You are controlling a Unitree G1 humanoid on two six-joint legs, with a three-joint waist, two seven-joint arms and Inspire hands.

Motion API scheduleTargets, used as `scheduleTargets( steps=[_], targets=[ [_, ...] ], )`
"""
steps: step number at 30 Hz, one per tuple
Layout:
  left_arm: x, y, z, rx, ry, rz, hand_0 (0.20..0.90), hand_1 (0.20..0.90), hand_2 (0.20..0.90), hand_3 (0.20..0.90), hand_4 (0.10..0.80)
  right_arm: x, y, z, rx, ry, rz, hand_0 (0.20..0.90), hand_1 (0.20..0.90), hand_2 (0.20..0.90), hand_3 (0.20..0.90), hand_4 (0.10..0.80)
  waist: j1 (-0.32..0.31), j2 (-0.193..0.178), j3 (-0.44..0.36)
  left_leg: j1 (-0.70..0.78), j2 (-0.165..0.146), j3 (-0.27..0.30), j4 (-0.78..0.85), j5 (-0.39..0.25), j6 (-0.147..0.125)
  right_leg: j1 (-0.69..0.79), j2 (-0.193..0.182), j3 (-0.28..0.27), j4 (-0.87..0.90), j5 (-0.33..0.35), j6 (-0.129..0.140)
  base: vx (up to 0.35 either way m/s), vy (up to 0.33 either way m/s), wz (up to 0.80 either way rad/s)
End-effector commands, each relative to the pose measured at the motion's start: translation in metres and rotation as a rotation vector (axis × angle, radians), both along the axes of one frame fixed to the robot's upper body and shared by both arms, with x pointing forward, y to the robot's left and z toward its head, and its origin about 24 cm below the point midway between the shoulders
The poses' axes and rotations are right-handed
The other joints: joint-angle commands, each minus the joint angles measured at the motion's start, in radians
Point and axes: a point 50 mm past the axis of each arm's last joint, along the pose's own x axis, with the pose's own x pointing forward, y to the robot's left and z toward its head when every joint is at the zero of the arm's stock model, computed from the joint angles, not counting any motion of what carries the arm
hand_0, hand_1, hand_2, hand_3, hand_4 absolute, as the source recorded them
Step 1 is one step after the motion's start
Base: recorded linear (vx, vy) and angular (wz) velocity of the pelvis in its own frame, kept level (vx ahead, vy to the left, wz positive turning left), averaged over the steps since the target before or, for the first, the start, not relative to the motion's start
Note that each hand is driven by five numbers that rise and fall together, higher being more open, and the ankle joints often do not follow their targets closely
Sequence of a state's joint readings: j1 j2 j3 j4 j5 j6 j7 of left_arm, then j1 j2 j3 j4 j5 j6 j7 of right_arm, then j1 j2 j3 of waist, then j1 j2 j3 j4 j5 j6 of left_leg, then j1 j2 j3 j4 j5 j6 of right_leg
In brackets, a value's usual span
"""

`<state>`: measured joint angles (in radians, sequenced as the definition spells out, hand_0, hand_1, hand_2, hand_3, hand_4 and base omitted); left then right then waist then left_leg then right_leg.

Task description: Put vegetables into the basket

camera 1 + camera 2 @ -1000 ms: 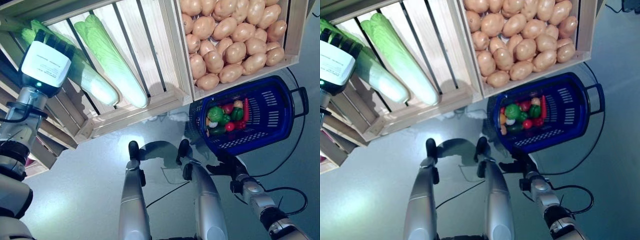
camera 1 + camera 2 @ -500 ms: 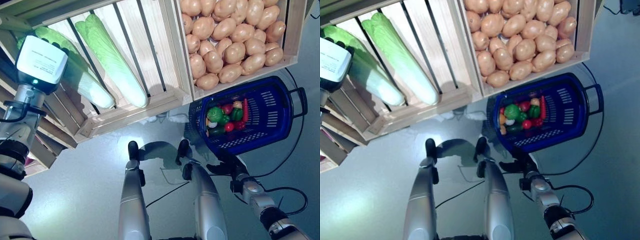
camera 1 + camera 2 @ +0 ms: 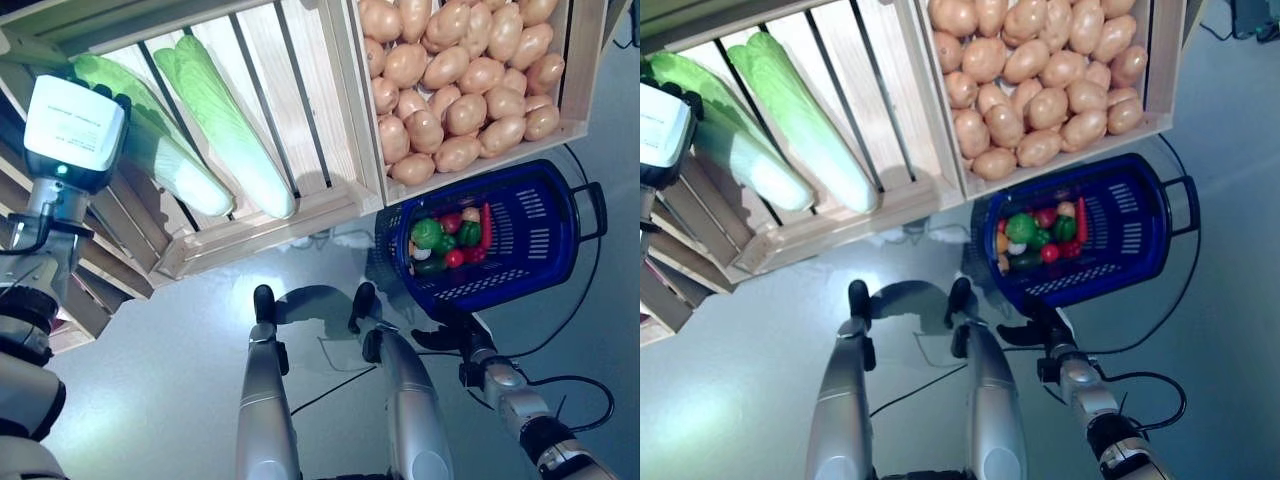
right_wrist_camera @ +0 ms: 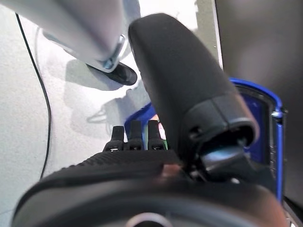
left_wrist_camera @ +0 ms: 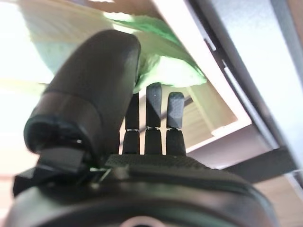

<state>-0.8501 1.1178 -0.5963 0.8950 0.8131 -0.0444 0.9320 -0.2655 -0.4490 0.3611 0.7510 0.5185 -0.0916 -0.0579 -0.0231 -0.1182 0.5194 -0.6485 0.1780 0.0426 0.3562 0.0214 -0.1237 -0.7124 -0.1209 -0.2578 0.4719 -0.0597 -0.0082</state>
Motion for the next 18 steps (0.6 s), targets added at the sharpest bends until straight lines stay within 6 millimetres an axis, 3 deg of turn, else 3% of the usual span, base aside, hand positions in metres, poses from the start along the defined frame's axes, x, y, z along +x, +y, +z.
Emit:
scheduleTargets(
  steps=[1, 12, 18],
  targets=[
    [-0.028, 0.004, 0.074, -0.130, -0.474, -0.104, 0.300, 0.300, 0.300, 0.300, 0.400, -0.022, -0.019, -0.006, 0.002, -0.011, -0.105, 0.900, 0.900, 0.900, 0.900, 0.800, 0.019, 0.023, 0.001, 0.004, -0.009, 0.043, 0.019, 0.018, 0.017, 0.194, -0.023, -0.020, -0.094, -0.038, 0.047, 0.051, -0.071, 0.03],
    [-0.032, -0.012, 0.033, -0.493, -0.487, -0.349, 0.300, 0.300, 0.300, 0.300, 0.400, -0.034, -0.009, -0.023, 0.049, 0.053, -0.159, 0.900, 0.900, 0.900, 0.900, 0.800, 0.055, 0.024, -0.004, 0.191, -0.036, 0.047, -0.065, 0.019, 0.014, 0.402, -0.005, -0.045, -0.213, -0.030, 0.053, 0.066, -0.042, 0.02],
    [-0.033, -0.034, -0.004, -0.880, -0.380, -0.544, 0.300, 0.300, 0.300, 0.300, 0.400, -0.041, -0.005, -0.025, 0.059, 0.036, -0.176, 0.900, 0.900, 0.900, 0.900, 0.800, 0.075, 0.027, -0.045, 0.267, -0.059, 0.037, -0.113, 0.017, 0.015, 0.490, 0.004, -0.062, -0.276, -0.025, 0.055, 0.077, -0.020, 0.05]
  ],
)
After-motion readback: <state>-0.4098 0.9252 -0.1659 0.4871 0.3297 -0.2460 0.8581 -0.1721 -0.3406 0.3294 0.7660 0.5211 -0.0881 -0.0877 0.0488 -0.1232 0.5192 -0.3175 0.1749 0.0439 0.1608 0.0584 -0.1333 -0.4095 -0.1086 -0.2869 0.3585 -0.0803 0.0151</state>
